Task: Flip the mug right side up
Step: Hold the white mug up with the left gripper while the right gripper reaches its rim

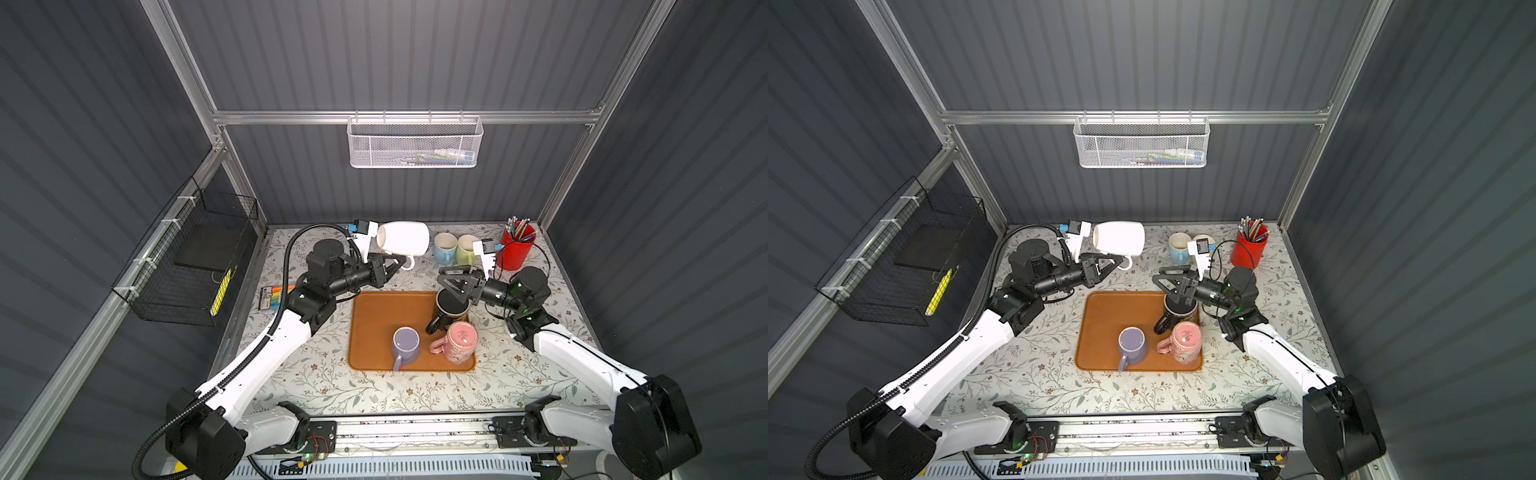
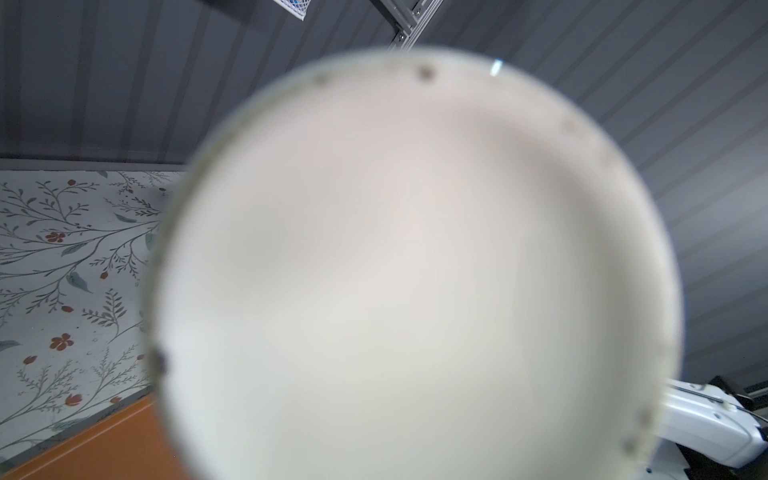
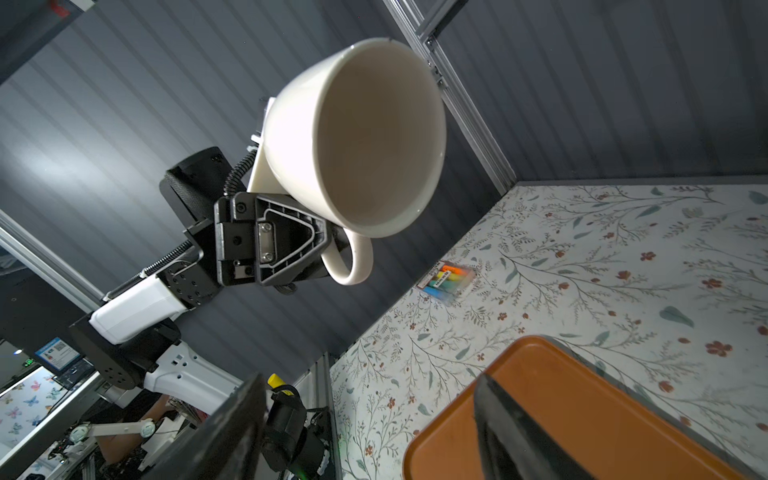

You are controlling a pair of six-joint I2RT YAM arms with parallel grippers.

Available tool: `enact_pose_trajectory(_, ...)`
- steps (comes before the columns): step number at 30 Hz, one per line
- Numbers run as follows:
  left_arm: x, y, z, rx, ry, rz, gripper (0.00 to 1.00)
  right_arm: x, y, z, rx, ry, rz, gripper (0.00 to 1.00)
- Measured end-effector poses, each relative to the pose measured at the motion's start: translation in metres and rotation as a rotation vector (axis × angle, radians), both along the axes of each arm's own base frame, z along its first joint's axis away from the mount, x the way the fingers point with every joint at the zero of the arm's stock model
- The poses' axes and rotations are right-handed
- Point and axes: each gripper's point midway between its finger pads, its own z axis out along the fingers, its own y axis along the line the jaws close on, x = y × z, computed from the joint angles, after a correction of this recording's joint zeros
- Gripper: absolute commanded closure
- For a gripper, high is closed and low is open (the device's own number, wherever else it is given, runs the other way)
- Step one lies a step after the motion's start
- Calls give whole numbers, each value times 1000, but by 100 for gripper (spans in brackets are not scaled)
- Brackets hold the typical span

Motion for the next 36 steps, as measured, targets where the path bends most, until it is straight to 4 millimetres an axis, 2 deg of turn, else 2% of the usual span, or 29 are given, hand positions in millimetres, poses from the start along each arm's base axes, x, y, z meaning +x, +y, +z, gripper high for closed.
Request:
enact_pose_trajectory(11,7,-6,24,-136,-21,-71,100,19,16,26,85,-15,72,34)
enact_pose_trajectory(17,11,-10,23,-169,-8,-95,100,27,24,36,120,-9,109,36)
enact_pose_trajectory(20,12,-10,23,-178,-8,-104,100,27,27,44,129,-21,123,42)
enact_pose_trajectory(24,14,-13,22,-191,-5,-119,100,27,32,54,141,-33,144,44)
enact_pose_trajectory(36,17,-16,24,-210,-16,-138,100,36,45,53,149,3,176,48)
